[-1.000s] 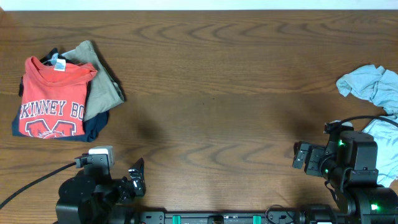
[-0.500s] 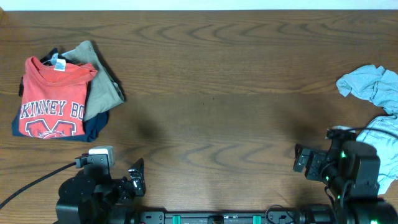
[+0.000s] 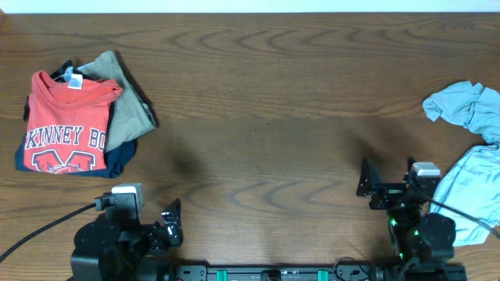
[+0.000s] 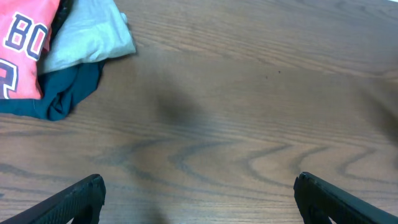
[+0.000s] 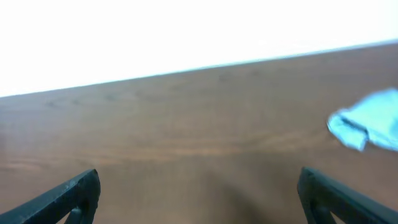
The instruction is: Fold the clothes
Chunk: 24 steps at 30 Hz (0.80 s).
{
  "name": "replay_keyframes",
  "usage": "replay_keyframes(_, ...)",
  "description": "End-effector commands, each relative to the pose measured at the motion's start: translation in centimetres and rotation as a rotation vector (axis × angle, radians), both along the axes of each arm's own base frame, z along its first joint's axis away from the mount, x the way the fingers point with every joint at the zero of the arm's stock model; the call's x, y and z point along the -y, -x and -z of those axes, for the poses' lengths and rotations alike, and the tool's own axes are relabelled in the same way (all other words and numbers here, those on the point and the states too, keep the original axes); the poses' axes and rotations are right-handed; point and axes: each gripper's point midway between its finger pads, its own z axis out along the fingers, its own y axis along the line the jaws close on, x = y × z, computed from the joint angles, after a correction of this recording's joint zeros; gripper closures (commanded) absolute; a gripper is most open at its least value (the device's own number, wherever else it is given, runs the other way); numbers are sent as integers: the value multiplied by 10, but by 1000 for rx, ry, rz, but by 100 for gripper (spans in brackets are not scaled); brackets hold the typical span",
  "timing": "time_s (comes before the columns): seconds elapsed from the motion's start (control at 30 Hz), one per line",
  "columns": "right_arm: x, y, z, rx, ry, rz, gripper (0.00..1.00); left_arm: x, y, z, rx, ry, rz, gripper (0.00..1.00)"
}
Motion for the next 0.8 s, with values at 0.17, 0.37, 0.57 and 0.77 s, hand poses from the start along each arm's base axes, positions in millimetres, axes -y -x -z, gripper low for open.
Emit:
replay_keyframes(0.17,-4,-7,8,141,123,-30,1,-2,0,1,-1,-5,-9,2)
replay_keyframes(0.37,0,-8,31,81,205,-18,1,-2,0,1,-1,-5,-9,2)
replay_keyframes(0.57,0,-9,31,83,207,-15,1,-2,0,1,-1,-5,-9,2)
replay_keyframes(0.77,0,-9,31,83,207,-15,1,-2,0,1,-1,-5,-9,2)
